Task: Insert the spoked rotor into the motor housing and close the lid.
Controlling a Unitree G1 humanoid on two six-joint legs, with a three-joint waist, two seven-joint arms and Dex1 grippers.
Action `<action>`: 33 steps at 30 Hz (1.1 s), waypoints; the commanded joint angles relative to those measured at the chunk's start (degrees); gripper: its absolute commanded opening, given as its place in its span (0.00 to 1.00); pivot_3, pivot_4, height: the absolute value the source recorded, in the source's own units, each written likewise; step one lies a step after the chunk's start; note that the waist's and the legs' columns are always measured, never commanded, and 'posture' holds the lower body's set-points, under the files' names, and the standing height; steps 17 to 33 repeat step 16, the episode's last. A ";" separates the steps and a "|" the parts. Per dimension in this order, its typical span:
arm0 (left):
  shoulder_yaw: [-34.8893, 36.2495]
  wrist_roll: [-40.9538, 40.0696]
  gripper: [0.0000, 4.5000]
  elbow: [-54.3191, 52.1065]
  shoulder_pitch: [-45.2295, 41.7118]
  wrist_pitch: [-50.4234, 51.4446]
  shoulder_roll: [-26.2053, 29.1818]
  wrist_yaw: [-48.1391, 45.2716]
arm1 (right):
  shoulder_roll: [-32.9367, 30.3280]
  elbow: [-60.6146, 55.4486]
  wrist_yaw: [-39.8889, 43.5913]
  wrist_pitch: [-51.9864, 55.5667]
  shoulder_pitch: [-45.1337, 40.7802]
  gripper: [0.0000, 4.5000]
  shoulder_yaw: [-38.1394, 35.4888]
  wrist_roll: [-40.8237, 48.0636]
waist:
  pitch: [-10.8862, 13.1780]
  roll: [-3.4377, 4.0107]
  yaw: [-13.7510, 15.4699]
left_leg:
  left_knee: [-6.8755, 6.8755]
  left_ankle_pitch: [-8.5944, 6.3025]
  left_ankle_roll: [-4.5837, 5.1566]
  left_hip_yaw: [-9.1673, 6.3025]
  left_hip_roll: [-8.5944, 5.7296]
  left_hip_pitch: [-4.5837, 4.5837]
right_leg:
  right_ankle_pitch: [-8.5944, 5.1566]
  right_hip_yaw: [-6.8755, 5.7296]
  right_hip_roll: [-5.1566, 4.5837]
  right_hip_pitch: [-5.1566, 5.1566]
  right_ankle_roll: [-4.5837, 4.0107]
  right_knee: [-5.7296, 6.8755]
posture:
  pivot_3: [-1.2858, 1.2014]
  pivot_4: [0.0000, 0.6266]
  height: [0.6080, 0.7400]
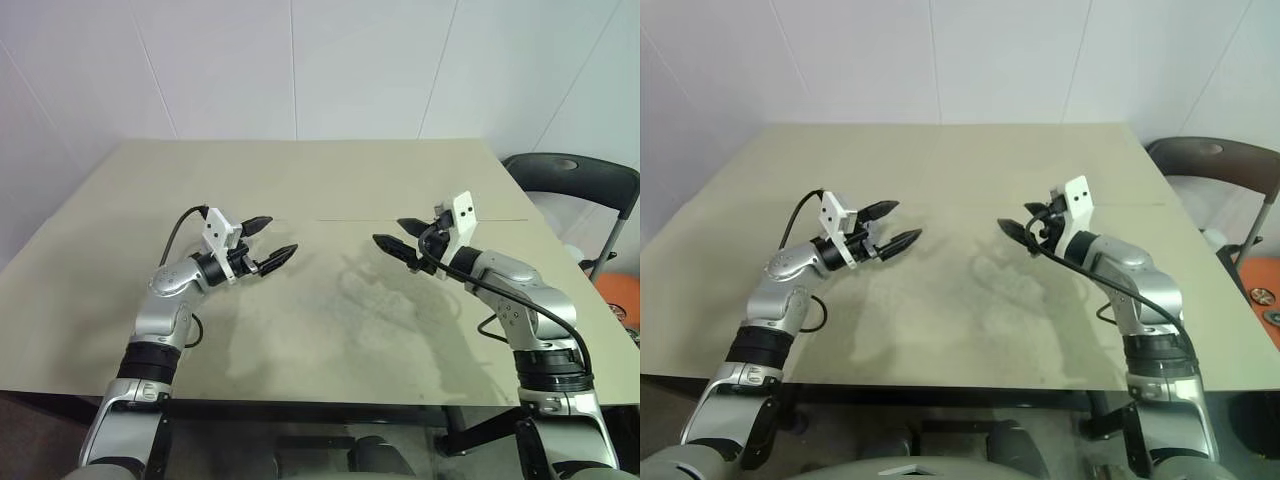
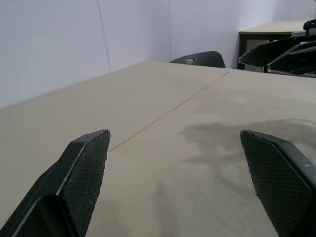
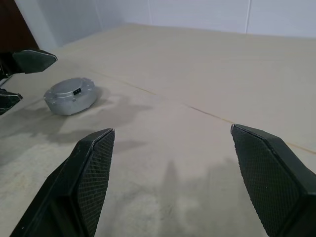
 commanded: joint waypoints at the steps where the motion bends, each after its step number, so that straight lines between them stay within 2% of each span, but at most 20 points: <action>1: 1.17 0.12 1.00 -0.34 -1.26 -1.08 -0.30 -0.25 | -0.85 -2.68 -0.28 -0.37 -0.32 0.88 -1.29 0.22 | 0.00 0.00 -0.01 | 0.00 0.00 0.00 0.00 0.00 0.00 | 0.00 0.00 0.00 0.00 0.00 0.00 | 0.52 0.00 1.00; 12: 0.25 2.69 1.00 1.81 -1.30 -3.33 0.46 -2.85 | -0.75 -3.97 -0.67 1.02 0.95 0.88 -0.93 0.35 | 0.00 -0.01 -0.02 | 0.02 0.00 0.00 0.00 0.00 0.03 | 0.00 0.00 0.00 0.02 0.00 0.03 | 0.52 0.00 1.00; 33: 0.79 2.78 1.00 2.53 -1.79 -3.66 0.20 -3.17 | -0.59 -3.99 -0.73 1.01 0.79 0.88 -1.11 0.53 | 0.00 -0.01 -0.02 | 0.02 0.00 0.00 0.00 0.00 0.02 | 0.00 0.00 0.00 0.02 0.00 0.03 | 0.52 0.00 1.00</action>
